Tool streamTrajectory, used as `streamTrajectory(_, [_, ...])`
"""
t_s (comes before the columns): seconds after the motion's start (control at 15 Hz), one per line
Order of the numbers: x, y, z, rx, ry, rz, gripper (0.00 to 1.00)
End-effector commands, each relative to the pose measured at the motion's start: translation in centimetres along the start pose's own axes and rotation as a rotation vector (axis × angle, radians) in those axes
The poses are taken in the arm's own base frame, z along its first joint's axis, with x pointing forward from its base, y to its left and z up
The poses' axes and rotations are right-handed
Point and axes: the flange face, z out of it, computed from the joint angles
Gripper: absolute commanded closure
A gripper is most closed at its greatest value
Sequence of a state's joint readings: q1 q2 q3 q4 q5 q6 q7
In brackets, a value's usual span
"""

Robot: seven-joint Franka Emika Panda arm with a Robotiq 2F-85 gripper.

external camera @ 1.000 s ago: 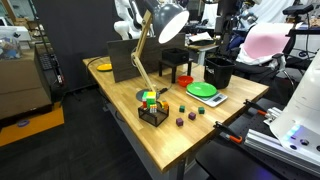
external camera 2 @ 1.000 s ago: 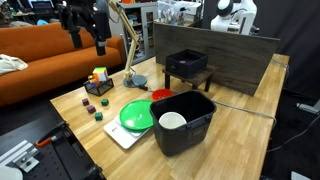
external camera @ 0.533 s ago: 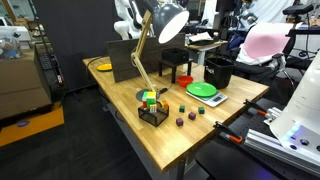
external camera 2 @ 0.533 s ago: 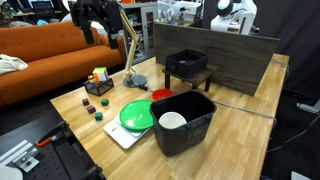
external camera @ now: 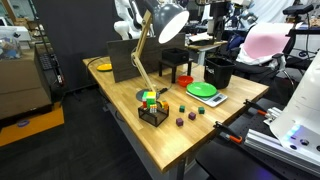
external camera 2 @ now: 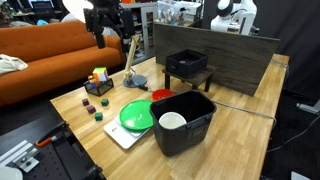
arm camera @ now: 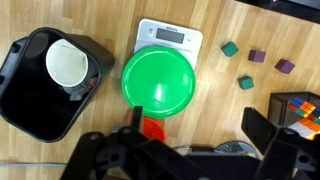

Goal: Move the purple block from the basket to the table

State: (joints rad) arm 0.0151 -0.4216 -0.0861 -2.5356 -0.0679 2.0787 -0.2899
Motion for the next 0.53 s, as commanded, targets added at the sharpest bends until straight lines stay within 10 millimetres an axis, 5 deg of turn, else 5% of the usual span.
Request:
streamTrajectory(0.0, [0.0, 0.0, -0.1, 0.0, 0.0, 0.0, 0.0])
streamTrajectory(0.47, [0.3, 1.4, -0.3, -0.004, 0.019, 0.047, 0.0])
